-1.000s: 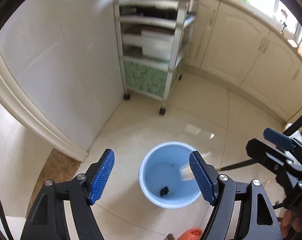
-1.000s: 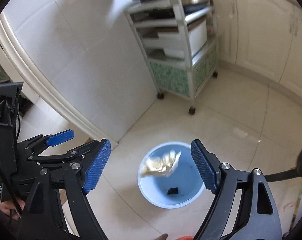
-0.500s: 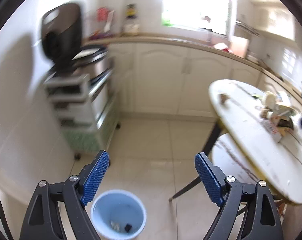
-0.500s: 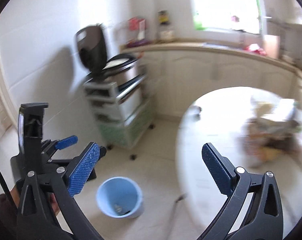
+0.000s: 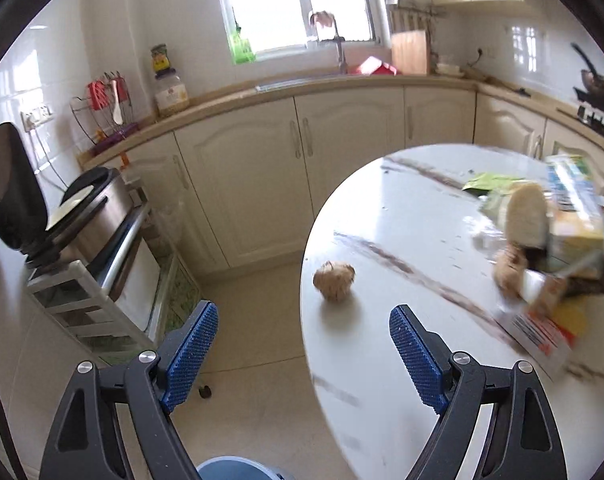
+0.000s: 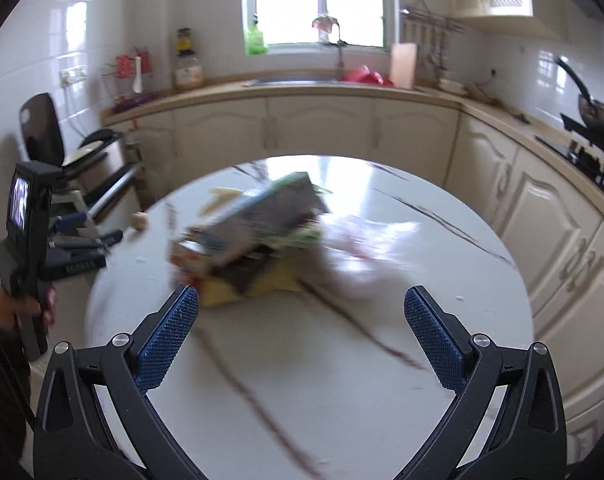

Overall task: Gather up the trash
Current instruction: 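Grasp the brown lump with the left gripper while the right grasps the clear bag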

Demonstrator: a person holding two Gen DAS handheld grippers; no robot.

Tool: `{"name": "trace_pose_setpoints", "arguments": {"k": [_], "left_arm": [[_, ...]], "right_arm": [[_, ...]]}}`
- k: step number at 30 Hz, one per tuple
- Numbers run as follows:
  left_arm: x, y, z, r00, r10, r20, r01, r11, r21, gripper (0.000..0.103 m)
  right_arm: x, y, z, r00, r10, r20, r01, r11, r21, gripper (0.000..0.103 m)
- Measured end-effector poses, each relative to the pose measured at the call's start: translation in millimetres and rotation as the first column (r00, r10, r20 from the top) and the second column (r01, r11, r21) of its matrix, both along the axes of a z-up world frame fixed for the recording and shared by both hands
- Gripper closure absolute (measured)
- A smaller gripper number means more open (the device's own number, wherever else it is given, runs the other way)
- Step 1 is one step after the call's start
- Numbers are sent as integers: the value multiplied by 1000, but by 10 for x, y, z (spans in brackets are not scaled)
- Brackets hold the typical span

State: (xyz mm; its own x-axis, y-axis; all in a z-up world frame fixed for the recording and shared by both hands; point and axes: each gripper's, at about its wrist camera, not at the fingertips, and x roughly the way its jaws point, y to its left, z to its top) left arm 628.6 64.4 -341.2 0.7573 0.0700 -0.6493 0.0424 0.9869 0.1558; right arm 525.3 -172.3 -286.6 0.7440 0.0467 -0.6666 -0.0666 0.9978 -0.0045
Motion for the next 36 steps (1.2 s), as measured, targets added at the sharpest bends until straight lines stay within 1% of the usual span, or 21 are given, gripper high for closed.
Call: {"name": "trace_pose_setpoints", "arguments": {"k": [2,4,5,7,9,10,11,12,13,16,20,23,26,29,30,32,34,36], "left_arm": [[285,-59,-115,1000,-12,-22,12,1000,3,20],[576,-77,-200,999,-16,-49,16,1000,-3,26],[666,-79,-238,999,-15,-50,15,1000,-8,32],[828,-104,-222,998,-18,-54,17,1000,-21,36],[918,-135,-252,997,-43,-60,41,999,-33,45],[956,-128,-248,997,-47,-59,45,998,-38,47],[944,-120,-231,997,-53,-59,50,998,-45,54],[973,-107,-220,996,-59,-64,55,997,-62,70],[993,-99,-225,996,-64,-67,59,995,-81,81],[990,-77,-224,995,-79,-64,73,994,-83,80],[851,-21,-156,992,-104,-67,98,991,-93,80],[724,-20,-106,988,-144,-63,136,983,-126,80],[565,-23,-37,982,-178,-58,166,971,-172,80],[420,-3,57,979,-203,-39,192,964,-184,80],[366,-4,85,977,-211,-36,201,961,-188,80],[253,7,138,974,-226,-28,218,958,-186,80],[134,22,183,973,-230,-15,224,959,-173,80],[39,38,212,971,-237,-16,230,956,-180,80]], "right_arm": [[31,-165,-61,1000,-17,-24,17,1000,-5,0],[80,-286,-128,999,-19,-41,20,1000,10,0],[103,-334,-155,998,-23,-51,24,1000,11,0],[134,-404,-212,998,-27,-62,28,1000,9,0],[190,-485,-253,997,-33,-74,35,999,17,0],[240,-510,-266,996,-39,-78,41,999,18,0],[272,-542,-286,995,-47,-83,48,999,14,0],[302,-583,-293,995,-57,-83,58,998,13,0],[328,-605,-298,995,-63,-83,65,998,16,0],[418,-706,-329,991,-93,-93,94,996,8,0],[540,-787,-395,987,-108,-120,109,994,2,0],[680,-792,-442,984,-82,-156,88,996,29,0],[855,-680,-507,984,-33,-178,32,999,-11,0],[1002,-523,-526,980,49,-193,-59,997,-43,0],[1030,-453,-509,981,70,-179,-85,993,-77,0],[1077,-307,-487,978,120,-171,-145,979,-141,0],[1140,-164,-502,971,163,-173,-198,958,-209,0],[1225,-61,-577,957,203,-208,-249,942,-225,0]]}}
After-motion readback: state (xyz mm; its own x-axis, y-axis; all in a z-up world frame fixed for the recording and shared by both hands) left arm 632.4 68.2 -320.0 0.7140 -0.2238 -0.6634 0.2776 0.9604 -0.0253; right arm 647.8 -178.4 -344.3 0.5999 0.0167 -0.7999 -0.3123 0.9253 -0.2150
